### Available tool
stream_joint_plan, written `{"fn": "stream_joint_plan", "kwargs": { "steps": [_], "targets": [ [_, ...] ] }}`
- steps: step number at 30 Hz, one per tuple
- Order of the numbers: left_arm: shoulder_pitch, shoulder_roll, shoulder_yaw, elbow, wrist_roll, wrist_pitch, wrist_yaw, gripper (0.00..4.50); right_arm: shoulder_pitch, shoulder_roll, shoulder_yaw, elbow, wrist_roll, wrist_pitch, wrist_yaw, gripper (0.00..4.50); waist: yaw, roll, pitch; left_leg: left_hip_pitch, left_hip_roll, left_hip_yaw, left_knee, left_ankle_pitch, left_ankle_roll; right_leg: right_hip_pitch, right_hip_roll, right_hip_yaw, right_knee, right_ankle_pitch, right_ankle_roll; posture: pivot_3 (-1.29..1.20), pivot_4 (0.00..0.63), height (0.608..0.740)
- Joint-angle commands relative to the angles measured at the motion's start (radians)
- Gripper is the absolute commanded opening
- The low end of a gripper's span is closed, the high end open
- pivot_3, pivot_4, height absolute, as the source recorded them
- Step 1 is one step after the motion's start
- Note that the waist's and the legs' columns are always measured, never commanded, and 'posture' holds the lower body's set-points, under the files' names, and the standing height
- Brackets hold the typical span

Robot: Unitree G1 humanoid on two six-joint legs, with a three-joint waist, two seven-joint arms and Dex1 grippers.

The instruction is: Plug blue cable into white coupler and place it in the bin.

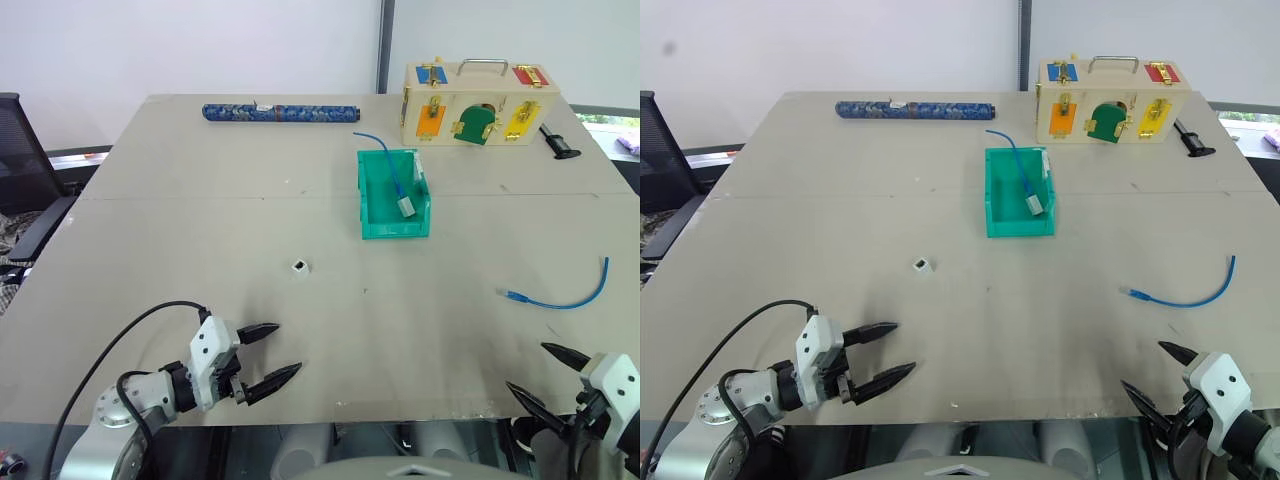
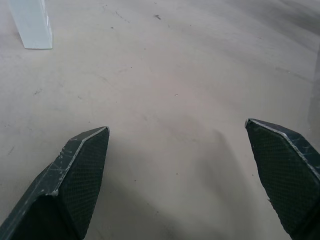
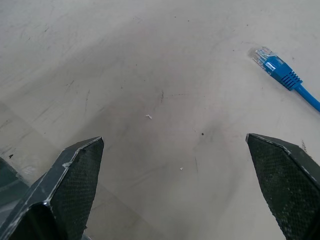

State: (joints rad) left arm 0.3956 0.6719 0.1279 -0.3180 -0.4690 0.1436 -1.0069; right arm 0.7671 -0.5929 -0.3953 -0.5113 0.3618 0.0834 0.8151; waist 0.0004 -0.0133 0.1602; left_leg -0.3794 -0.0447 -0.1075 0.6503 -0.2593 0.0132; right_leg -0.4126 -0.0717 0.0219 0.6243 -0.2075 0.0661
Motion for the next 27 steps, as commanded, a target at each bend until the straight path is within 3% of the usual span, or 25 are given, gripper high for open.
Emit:
{"fn": "stream_joint_plan", "kwargs": {
  "steps": [1, 3, 10, 17, 20, 25, 27],
  "targets": [
    [-0.015, 0.006, 0.020, -0.003, -0.028, -0.020, -0.036, 4.46, -0.025, 0.003, -0.039, -0.006, 0.030, -0.008, -0.004, 4.50, 0.000, 0.000, 0.000, 0.000, 0.000, 0.000, 0.000, 0.000, 0.000, 0.000, 0.000, 0.000, 0.000, 0.000, 0.000, 0.00, 0.150, 0.740],
    [-0.035, 0.009, 0.021, -0.030, -0.073, 0.000, -0.063, 4.46, -0.067, -0.007, -0.057, -0.035, 0.055, 0.040, -0.031, 4.50, 0.000, 0.000, 0.000, 0.000, 0.000, 0.000, 0.000, 0.000, 0.000, 0.000, 0.000, 0.000, 0.000, 0.000, 0.000, 0.00, 0.150, 0.740],
    [-0.120, 0.057, -0.010, -0.165, -0.174, 0.126, -0.096, 4.46, -0.224, -0.199, -0.118, -0.074, 0.113, 0.344, -0.057, 4.50, 0.004, 0.000, 0.001, 0.000, -0.001, 0.001, 0.000, 0.000, 0.000, 0.000, 0.002, 0.000, 0.000, 0.000, 0.000, 0.00, 0.150, 0.740],
    [-0.208, 0.076, -0.066, -0.293, -0.179, 0.214, -0.038, 4.46, -0.499, -0.387, 0.036, 0.116, 0.044, 0.462, -0.008, 4.50, 0.009, -0.002, 0.002, 0.000, -0.001, 0.007, 0.001, 0.000, 0.001, 0.000, 0.002, 0.000, 0.000, 0.000, 0.000, 0.00, 0.150, 0.740],
    [-0.252, 0.073, -0.083, -0.307, -0.186, 0.252, -0.013, 4.50, -0.601, -0.426, 0.136, 0.208, -0.003, 0.439, 0.042, 3.30, 0.013, -0.001, 0.003, 0.000, -0.001, 0.007, 0.001, 0.000, 0.001, 0.001, 0.002, -0.001, 0.000, 0.000, 0.000, 0.00, 0.150, 0.740],
    [-0.297, 0.070, -0.087, -0.316, -0.195, 0.293, 0.018, 4.50, -0.749, -0.446, 0.270, 0.347, -0.068, 0.433, 0.106, 3.30, 0.012, -0.001, 0.004, 0.000, -0.002, 0.007, 0.001, 0.000, 0.001, 0.000, 0.002, -0.001, -0.001, 0.003, -0.004, 0.00, 0.150, 0.740],
    [-0.300, 0.068, -0.085, -0.319, -0.197, 0.300, 0.027, 4.50, -0.775, -0.451, 0.298, 0.379, -0.078, 0.430, 0.138, 2.72, 0.012, -0.001, 0.004, -0.001, -0.002, 0.008, 0.001, 0.000, 0.001, 0.000, 0.002, -0.001, -0.001, 0.003, -0.004, 0.00, 0.150, 0.740]
  ]
}}
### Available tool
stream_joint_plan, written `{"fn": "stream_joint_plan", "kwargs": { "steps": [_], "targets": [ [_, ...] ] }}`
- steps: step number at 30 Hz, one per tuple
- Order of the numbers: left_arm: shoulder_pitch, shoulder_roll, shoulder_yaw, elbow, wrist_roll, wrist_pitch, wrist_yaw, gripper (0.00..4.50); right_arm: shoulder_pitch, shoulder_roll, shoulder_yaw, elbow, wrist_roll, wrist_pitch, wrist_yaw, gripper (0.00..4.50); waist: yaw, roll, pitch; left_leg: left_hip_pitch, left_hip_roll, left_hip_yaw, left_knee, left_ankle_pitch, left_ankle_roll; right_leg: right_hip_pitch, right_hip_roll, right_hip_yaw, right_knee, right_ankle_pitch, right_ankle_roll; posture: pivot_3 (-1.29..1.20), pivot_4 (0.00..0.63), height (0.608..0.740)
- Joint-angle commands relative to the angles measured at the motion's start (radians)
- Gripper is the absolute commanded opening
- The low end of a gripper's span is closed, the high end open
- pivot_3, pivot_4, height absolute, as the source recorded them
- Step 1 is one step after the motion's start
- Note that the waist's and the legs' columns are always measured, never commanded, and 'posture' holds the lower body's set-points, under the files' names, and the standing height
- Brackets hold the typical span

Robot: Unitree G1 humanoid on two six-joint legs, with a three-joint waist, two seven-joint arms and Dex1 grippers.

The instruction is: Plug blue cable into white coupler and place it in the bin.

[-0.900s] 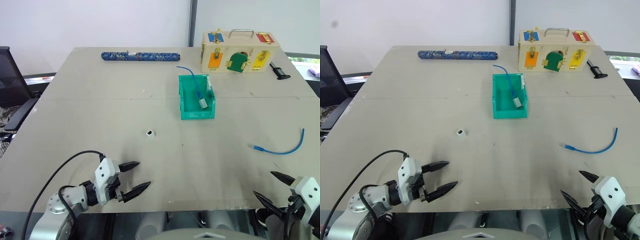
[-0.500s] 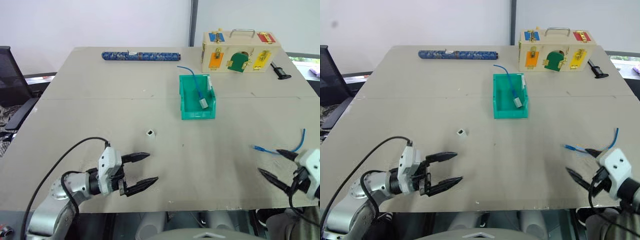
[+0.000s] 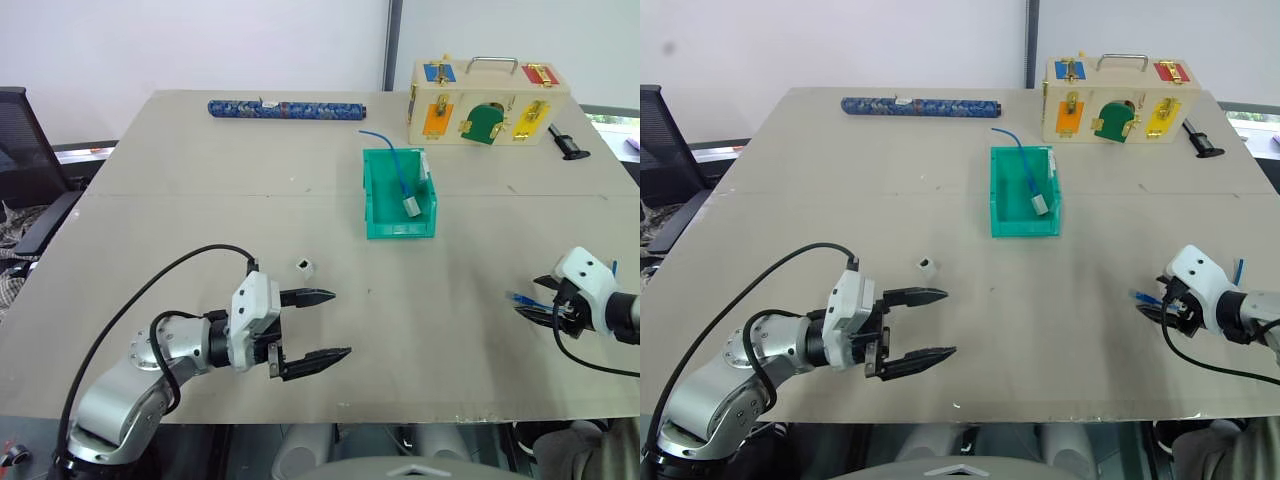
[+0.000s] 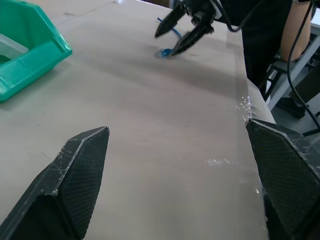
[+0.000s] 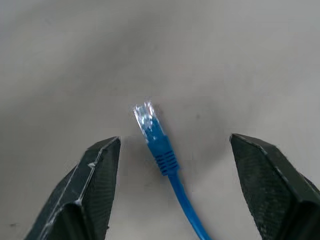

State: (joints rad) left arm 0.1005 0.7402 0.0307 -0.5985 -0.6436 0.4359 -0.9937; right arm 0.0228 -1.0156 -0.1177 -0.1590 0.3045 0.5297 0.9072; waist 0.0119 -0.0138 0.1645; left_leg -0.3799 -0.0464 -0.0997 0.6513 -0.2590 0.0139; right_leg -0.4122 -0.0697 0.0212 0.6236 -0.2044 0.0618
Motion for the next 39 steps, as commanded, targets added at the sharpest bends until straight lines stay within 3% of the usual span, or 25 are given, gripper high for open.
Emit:
{"fn": "stream_joint_plan", "kwargs": {
  "steps": [1, 6, 9, 15, 19, 22, 27, 31, 32, 39],
  "targets": [
    [-0.006, -0.001, 0.012, -0.038, -0.023, 0.010, 0.017, 4.50, -0.043, -0.030, 0.033, 0.038, -0.025, -0.017, 0.063, 2.40, 0.000, 0.000, 0.000, 0.000, 0.000, 0.000, 0.000, 0.000, 0.000, 0.000, 0.000, 0.000, 0.000, 0.000, 0.000, 0.00, 0.150, 0.740],
    [-0.006, -0.001, 0.015, -0.030, -0.023, 0.009, 0.024, 4.50, -0.102, -0.031, 0.066, -0.017, 0.004, 0.020, 0.118, 0.05, -0.001, 0.000, 0.000, 0.001, 0.000, 0.000, 0.001, 0.000, 0.000, 0.001, 0.000, 0.000, 0.000, 0.000, 0.000, 0.00, 0.150, 0.740],
    [-0.004, -0.002, 0.012, -0.018, -0.011, 0.001, 0.024, 4.50, -0.149, -0.018, 0.105, -0.118, 0.029, 0.082, 0.130, 0.05, -0.005, 0.000, 0.000, 0.001, 0.001, 0.000, 0.001, 0.000, 0.000, 0.000, 0.001, 0.000, 0.000, 0.000, 0.000, 0.00, 0.150, 0.740],
    [-0.025, -0.020, -0.035, 0.033, 0.097, -0.053, 0.051, 4.50, -0.364, 0.095, 0.337, -0.245, -0.005, 0.205, 0.116, 0.05, -0.013, 0.000, 0.000, 0.001, 0.001, -0.001, 0.000, 0.000, 0.000, 0.000, 0.001, -0.001, 0.000, 0.000, 0.000, 0.00, 0.150, 0.740],
    [-0.056, -0.016, -0.086, 0.073, 0.159, -0.045, 0.054, 4.50, -0.528, 0.204, 0.587, -0.132, -0.167, 0.110, 0.149, 0.05, -0.012, -0.001, 0.001, -0.001, -0.001, -0.002, 0.001, 0.000, 0.000, 0.000, 0.000, -0.001, 0.000, 0.000, 0.000, 0.00, 0.150, 0.740],
    [-0.079, -0.011, -0.110, 0.092, 0.190, -0.033, 0.062, 4.50, -0.583, 0.261, 0.663, -0.033, -0.230, -0.001, 0.187, 0.05, -0.016, -0.001, 0.001, -0.001, -0.001, -0.003, 0.001, 0.000, 0.000, -0.001, 0.000, -0.002, 0.000, 0.001, 0.001, 0.00, 0.150, 0.740],
    [-0.140, -0.020, -0.160, 0.142, 0.233, -0.044, 0.043, 4.50, -0.565, 0.274, 0.662, 0.021, -0.246, -0.081, 0.238, 2.21, -0.021, -0.002, 0.001, 0.000, -0.001, -0.005, 0.000, 0.000, 0.000, -0.001, 0.000, -0.003, 0.000, 0.003, 0.004, 0.00, 0.150, 0.740],
    [-0.239, -0.054, -0.231, 0.222, 0.281, -0.040, 0.035, 4.50, -0.435, 0.258, 0.424, -0.121, -0.072, -0.018, 0.204, 4.18, -0.012, -0.002, 0.001, -0.002, -0.002, -0.008, 0.000, 0.000, 0.000, -0.001, 0.000, -0.004, 0.000, 0.003, 0.004, 0.00, 0.150, 0.740],
    [-0.258, -0.062, -0.245, 0.238, 0.290, -0.044, 0.029, 4.50, -0.393, 0.251, 0.372, -0.158, -0.040, -0.019, 0.197, 4.43, -0.005, -0.001, 0.002, -0.002, -0.002, -0.009, 0.000, 0.000, 0.000, -0.001, 0.000, -0.004, 0.000, 0.003, 0.004, 0.00, 0.150, 0.740],
    [-0.393, -0.117, -0.326, 0.340, 0.353, -0.053, -0.002, 4.50, 0.069, 0.288, -0.007, -0.406, 0.046, -0.194, 0.076, 4.43, 0.006, 0.000, 0.002, -0.002, -0.003, -0.010, 0.000, 0.000, 0.000, -0.002, -0.001, -0.003, 0.001, 0.003, 0.004, 0.00, 0.150, 0.740]
  ]
}}
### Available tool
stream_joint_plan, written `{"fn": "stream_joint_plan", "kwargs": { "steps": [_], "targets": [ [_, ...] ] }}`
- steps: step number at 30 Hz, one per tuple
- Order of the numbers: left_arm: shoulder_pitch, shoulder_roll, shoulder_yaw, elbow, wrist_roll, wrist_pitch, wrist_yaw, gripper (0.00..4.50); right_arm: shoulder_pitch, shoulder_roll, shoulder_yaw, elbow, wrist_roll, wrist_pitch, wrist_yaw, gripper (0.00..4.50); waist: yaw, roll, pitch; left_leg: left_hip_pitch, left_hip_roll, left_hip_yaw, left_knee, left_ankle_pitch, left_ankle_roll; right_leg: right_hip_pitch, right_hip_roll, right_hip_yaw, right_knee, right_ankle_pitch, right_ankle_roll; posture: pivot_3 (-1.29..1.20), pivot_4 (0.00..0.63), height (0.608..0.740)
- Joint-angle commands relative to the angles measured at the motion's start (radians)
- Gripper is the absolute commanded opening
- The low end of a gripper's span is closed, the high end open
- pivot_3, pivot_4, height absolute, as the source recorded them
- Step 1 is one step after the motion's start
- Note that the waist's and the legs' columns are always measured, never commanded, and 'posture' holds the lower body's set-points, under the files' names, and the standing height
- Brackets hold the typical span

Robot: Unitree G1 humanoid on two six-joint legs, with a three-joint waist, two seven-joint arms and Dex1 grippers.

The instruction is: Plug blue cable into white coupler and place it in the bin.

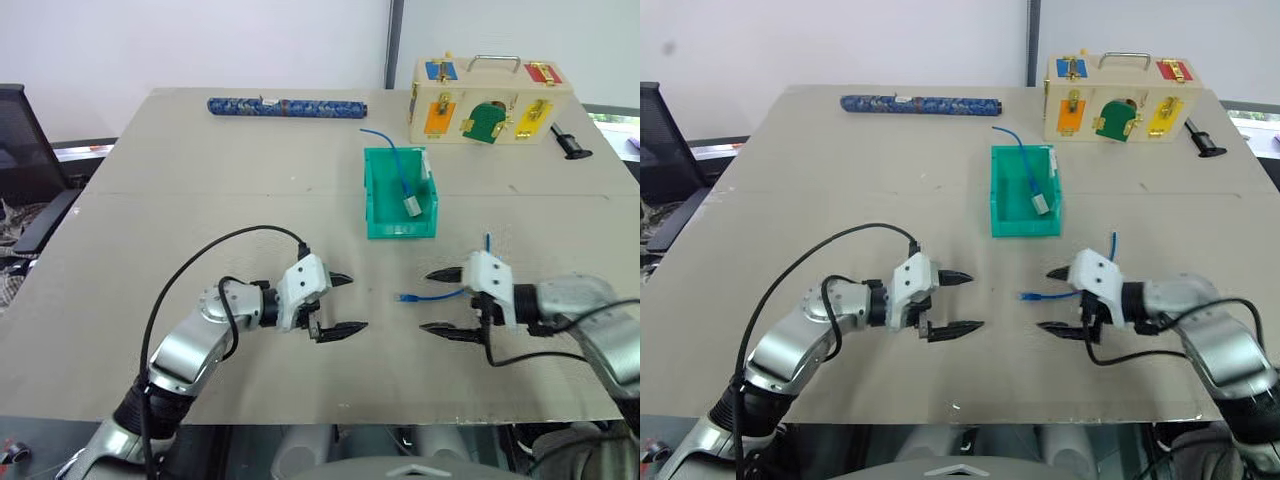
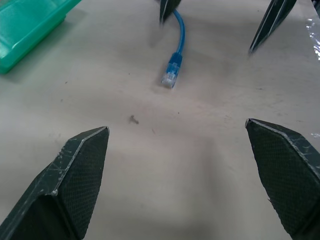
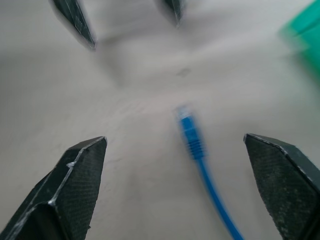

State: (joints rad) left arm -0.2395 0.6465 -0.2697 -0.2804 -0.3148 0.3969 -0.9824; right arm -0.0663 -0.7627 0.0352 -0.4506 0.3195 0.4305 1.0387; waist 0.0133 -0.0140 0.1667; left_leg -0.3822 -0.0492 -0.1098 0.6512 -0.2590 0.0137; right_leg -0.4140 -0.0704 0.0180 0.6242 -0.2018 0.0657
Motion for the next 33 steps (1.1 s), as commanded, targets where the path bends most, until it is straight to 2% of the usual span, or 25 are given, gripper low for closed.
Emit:
{"fn": "stream_joint_plan", "kwargs": {
  "steps": [1, 4, 9, 15, 18, 20, 21, 22, 25, 26, 30, 33],
  "targets": [
    [-0.071, -0.030, -0.034, 0.034, 0.031, -0.011, -0.017, 4.50, 0.216, 0.052, -0.198, -0.140, 0.036, -0.104, -0.078, 4.43, 0.007, 0.000, 0.000, -0.001, -0.001, 0.001, 0.000, 0.000, 0.000, 0.001, 0.000, -0.002, 0.000, 0.000, 0.000, 0.00, 0.150, 0.740],
    [-0.131, -0.062, -0.072, 0.075, 0.063, 0.002, -0.017, 4.50, 0.388, 0.103, -0.285, -0.203, 0.014, -0.146, -0.143, 4.43, 0.001, 0.000, 0.000, 0.000, 0.000, 0.002, 0.001, 0.000, 0.000, 0.001, 0.000, -0.001, 0.001, 0.000, 0.000, 0.00, 0.150, 0.740],
    [-0.250, -0.130, -0.129, 0.196, 0.121, -0.016, -0.034, 4.50, 0.577, 0.194, -0.358, -0.294, 0.026, -0.156, -0.242, 4.43, -0.018, 0.001, -0.001, 0.004, 0.001, 0.003, 0.001, 0.000, 0.000, 0.003, 0.002, 0.003, 0.002, -0.003, 0.005, 0.00, 0.150, 0.740],
    [-0.341, -0.188, -0.206, 0.333, 0.201, -0.077, -0.081, 4.50, 0.681, 0.219, -0.379, -0.354, 0.009, -0.145, -0.296, 4.43, -0.012, 0.001, -0.001, 0.003, 0.000, 0.003, 0.002, 0.000, 0.000, 0.003, 0.000, 0.002, 0.002, -0.002, 0.004, 0.00, 0.150, 0.740],
    [-0.360, -0.211, -0.225, 0.377, 0.220, -0.105, -0.104, 3.62, 0.717, 0.222, -0.395, -0.369, 0.013, -0.149, -0.307, 4.50, -0.009, 0.001, -0.001, 0.002, -0.001, 0.003, 0.002, 0.000, 0.000, 0.003, 0.000, 0.002, 0.001, -0.003, 0.005, 0.00, 0.150, 0.740],
    [-0.368, -0.214, -0.233, 0.389, 0.230, -0.111, -0.124, 2.80, 0.731, 0.222, -0.402, -0.375, 0.012, -0.154, -0.312, 4.50, -0.008, 0.001, -0.001, 0.002, 0.000, 0.003, 0.002, 0.000, 0.000, 0.003, 0.000, 0.002, 0.001, -0.003, 0.005, 0.00, 0.150, 0.740],
    [-0.373, -0.215, -0.238, 0.396, 0.236, -0.114, -0.135, 2.12, 0.738, 0.222, -0.404, -0.377, 0.011, -0.157, -0.315, 4.50, -0.007, 0.001, -0.001, 0.002, 0.000, 0.003, 0.002, 0.000, 0.000, 0.003, 0.000, 0.002, 0.001, -0.003, 0.005, 0.00, 0.150, 0.740],
    [-0.379, -0.214, -0.245, 0.401, 0.241, -0.118, -0.147, 1.76, 0.743, 0.222, -0.405, -0.378, 0.008, -0.159, -0.318, 4.50, -0.006, 0.001, -0.001, 0.003, 0.000, 0.003, 0.002, 0.000, 0.000, 0.003, 0.000, 0.002, 0.001, -0.003, 0.005, 0.00, 0.150, 0.740],
    [-0.388, -0.219, -0.251, 0.415, 0.252, -0.130, -0.161, 0.32, 0.748, 0.223, -0.405, -0.379, 0.009, -0.161, -0.327, 4.50, -0.004, 0.001, -0.001, 0.003, 0.000, 0.004, 0.002, 0.000, 0.000, 0.003, 0.001, 0.001, 0.002, -0.003, 0.005, 0.00, 0.150, 0.740],
    [-0.389, -0.222, -0.250, 0.416, 0.254, -0.132, -0.165, 0.09, 0.748, 0.226, -0.398, -0.382, 0.008, -0.159, -0.334, 4.50, -0.004, 0.001, -0.001, 0.003, 0.000, 0.004, 0.002, 0.000, 0.000, 0.003, 0.001, 0.001, 0.002, -0.003, 0.005, 0.00, 0.150, 0.740],
    [-0.385, -0.223, -0.228, 0.404, 0.249, -0.163, -0.172, 0.09, 0.726, 0.248, -0.345, -0.406, 0.051, -0.075, -0.386, 4.50, -0.002, 0.001, -0.001, 0.002, 0.000, 0.003, 0.002, 0.000, 0.000, 0.003, 0.000, 0.001, 0.002, -0.003, 0.005, 0.00, 0.150, 0.740],
    [-0.369, -0.233, -0.157, 0.377, 0.195, -0.279, -0.171, 0.09, 0.644, 0.316, -0.304, -0.433, 0.230, 0.135, -0.513, 4.50, -0.002, 0.001, -0.001, 0.002, 0.001, 0.000, 0.002, 0.000, 0.000, 0.003, 0.000, 0.002, 0.002, -0.003, 0.005, 0.00, 0.150, 0.740]
  ]
}}
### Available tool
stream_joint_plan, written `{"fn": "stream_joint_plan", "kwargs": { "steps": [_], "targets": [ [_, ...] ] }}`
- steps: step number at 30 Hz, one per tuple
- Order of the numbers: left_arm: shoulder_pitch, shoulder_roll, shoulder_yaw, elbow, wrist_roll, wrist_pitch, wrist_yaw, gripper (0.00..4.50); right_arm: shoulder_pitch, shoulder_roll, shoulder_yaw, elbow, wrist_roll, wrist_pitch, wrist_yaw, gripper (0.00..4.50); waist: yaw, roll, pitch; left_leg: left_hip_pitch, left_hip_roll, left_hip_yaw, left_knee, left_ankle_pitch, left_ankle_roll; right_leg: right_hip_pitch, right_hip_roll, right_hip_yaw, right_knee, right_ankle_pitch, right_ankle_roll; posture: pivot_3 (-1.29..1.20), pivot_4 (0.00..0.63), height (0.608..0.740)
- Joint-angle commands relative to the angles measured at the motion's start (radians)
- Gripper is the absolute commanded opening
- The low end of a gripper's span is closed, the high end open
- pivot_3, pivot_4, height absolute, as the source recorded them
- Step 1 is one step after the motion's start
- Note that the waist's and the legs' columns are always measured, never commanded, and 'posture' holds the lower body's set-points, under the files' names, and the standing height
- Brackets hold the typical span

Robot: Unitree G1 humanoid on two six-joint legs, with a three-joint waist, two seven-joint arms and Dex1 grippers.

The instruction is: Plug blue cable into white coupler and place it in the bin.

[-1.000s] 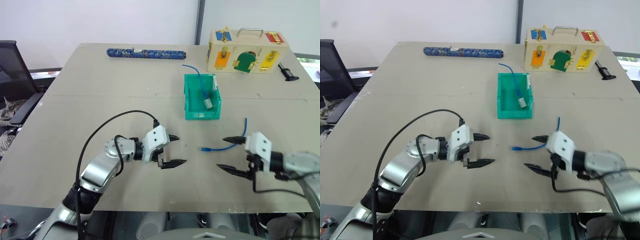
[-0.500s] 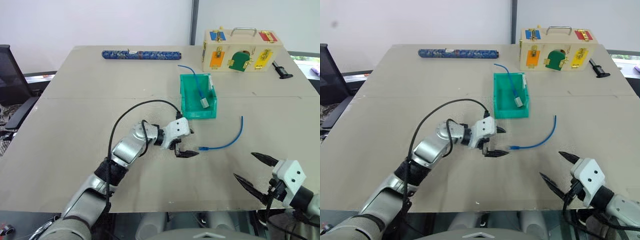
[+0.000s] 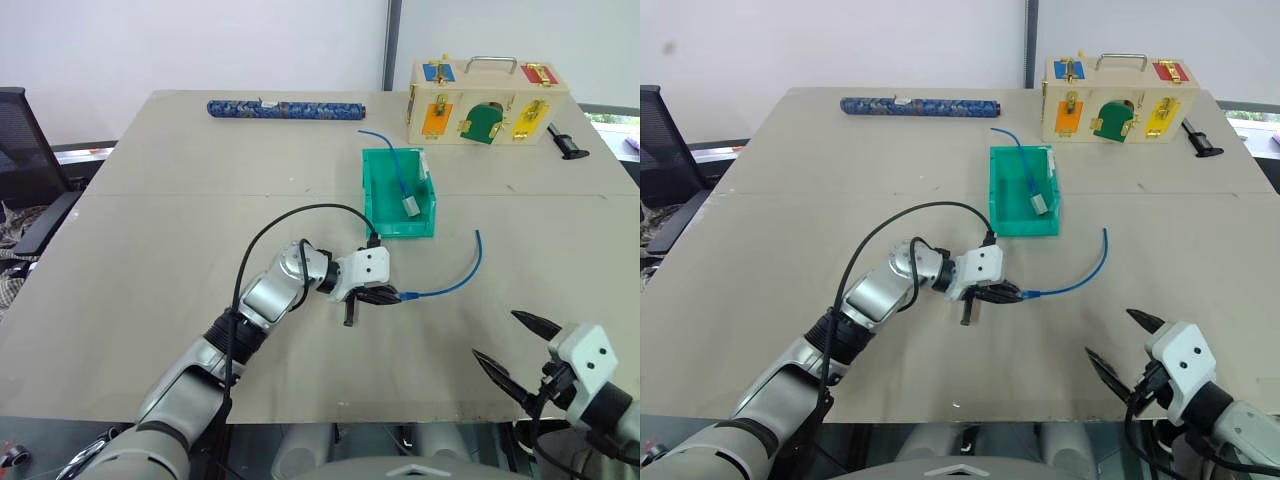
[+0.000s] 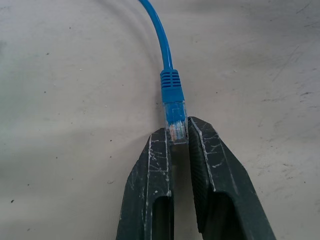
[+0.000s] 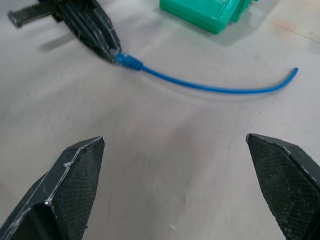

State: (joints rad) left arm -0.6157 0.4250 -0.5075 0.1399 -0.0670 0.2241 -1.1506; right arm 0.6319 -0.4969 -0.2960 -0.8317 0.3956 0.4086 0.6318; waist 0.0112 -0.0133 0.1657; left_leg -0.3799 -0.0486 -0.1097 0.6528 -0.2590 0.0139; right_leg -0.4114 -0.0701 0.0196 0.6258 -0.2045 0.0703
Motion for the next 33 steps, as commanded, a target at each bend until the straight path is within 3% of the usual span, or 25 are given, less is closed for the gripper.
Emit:
{"fn": "stream_joint_plan", "kwargs": {
  "steps": [1, 4, 7, 9, 14, 19, 22, 27, 29, 32, 33],
  "targets": [
    [0.008, -0.019, 0.105, -0.051, -0.072, -0.126, 0.003, 0.09, -0.089, 0.077, 0.033, -0.053, 0.213, 0.216, -0.154, 4.50, 0.000, 0.000, 0.000, 0.000, 0.000, 0.000, 0.000, 0.000, 0.000, 0.000, 0.000, 0.000, 0.000, 0.001, -0.001, 0.00, 0.150, 0.740],
    [0.016, -0.041, 0.179, -0.076, -0.117, -0.185, 0.030, 0.09, -0.232, 0.183, 0.074, -0.036, 0.345, 0.356, -0.322, 4.50, 0.001, 0.000, 0.000, 0.000, 0.001, -0.001, 0.000, 0.000, 0.000, 0.000, 0.000, 0.000, 0.000, 0.002, -0.004, 0.00, 0.150, 0.740],
    [0.031, -0.055, 0.225, -0.099, -0.127, -0.232, 0.065, 0.00, -0.377, 0.286, 0.099, -0.018, 0.496, 0.413, -0.455, 3.59, 0.001, 0.000, 0.000, 0.000, 0.000, -0.002, 0.000, 0.000, 0.000, 0.000, 0.000, 0.000, 0.000, 0.002, -0.004, 0.00, 0.150, 0.740],
    [0.044, -0.055, 0.236, -0.110, -0.121, -0.266, 0.075, 0.00, -0.468, 0.333, 0.101, 0.002, 0.581, 0.432, -0.533, 2.70, 0.000, 0.001, 0.000, 0.000, 0.000, -0.002, 0.000, 0.000, 0.000, -0.001, 0.000, 0.000, 0.000, 0.003, -0.004, 0.00, 0.150, 0.740],
    [0.066, -0.047, 0.242, -0.124, -0.115, -0.303, 0.081, 0.00, -0.635, 0.373, 0.092, 0.076, 0.720, 0.436, -0.677, 2.70, 0.001, 0.001, 0.000, -0.001, -0.001, -0.002, 0.000, 0.000, 0.000, -0.001, 0.000, 0.000, 0.000, 0.003, -0.004, 0.00, 0.150, 0.740],
    [0.063, -0.046, 0.241, -0.122, -0.109, -0.315, 0.092, 0.00, -0.700, 0.348, 0.114, 0.131, 0.776, 0.427, -0.709, 2.70, -0.005, 0.001, 0.000, -0.001, -0.002, -0.002, 0.000, 0.000, 0.000, -0.001, 0.000, -0.001, 0.000, 0.003, -0.004, 0.00, 0.150, 0.740],
    [0.058, -0.050, 0.238, -0.120, -0.107, -0.318, 0.101, 0.00, -0.712, 0.330, 0.144, 0.152, 0.779, 0.434, -0.707, 1.87, -0.013, 0.001, 0.000, 0.000, -0.003, -0.002, 0.000, 0.000, 0.000, -0.001, 0.001, 0.000, 0.001, 0.003, -0.004, 0.00, 0.150, 0.740],
    [0.056, -0.053, 0.236, -0.117, -0.101, -0.324, 0.106, 0.00, -0.715, 0.302, 0.180, 0.164, 0.765, 0.429, -0.713, 1.87, -0.026, 0.001, 0.000, 0.000, -0.003, -0.002, 0.000, 0.000, 0.000, -0.001, 0.001, 0.000, 0.001, 0.003, -0.004, 0.00, 0.150, 0.740],
    [0.057, -0.053, 0.235, -0.117, -0.100, -0.326, 0.106, 0.00, -0.714, 0.304, 0.175, 0.170, 0.773, 0.415, -0.719, 1.34, -0.027, 0.001, 0.000, 0.000, -0.003, -0.002, 0.000, 0.000, 0.000, -0.001, 0.001, 0.000, 0.001, 0.003, -0.004, 0.00, 0.150, 0.740],
    [0.057, -0.053, 0.236, -0.112, -0.099, -0.329, 0.106, 0.00, -0.711, 0.300, 0.171, 0.171, 0.782, 0.406, -0.718, 0.02, -0.027, 0.001, 0.000, 0.000, -0.002, -0.002, 0.000, 0.000, 0.000, -0.001, 0.001, 0.000, 0.001, 0.003, -0.004, 0.00, 0.150, 0.740],
    [0.057, -0.053, 0.236, -0.110, -0.099, -0.330, 0.105, 0.00, -0.710, 0.298, 0.171, 0.172, 0.786, 0.403, -0.719, 0.02, -0.027, 0.001, 0.000, 0.000, -0.002, -0.002, 0.000, 0.000, 0.000, -0.001, 0.001, 0.000, 0.001, 0.003, -0.004, 0.00, 0.150, 0.740]
  ]
}}
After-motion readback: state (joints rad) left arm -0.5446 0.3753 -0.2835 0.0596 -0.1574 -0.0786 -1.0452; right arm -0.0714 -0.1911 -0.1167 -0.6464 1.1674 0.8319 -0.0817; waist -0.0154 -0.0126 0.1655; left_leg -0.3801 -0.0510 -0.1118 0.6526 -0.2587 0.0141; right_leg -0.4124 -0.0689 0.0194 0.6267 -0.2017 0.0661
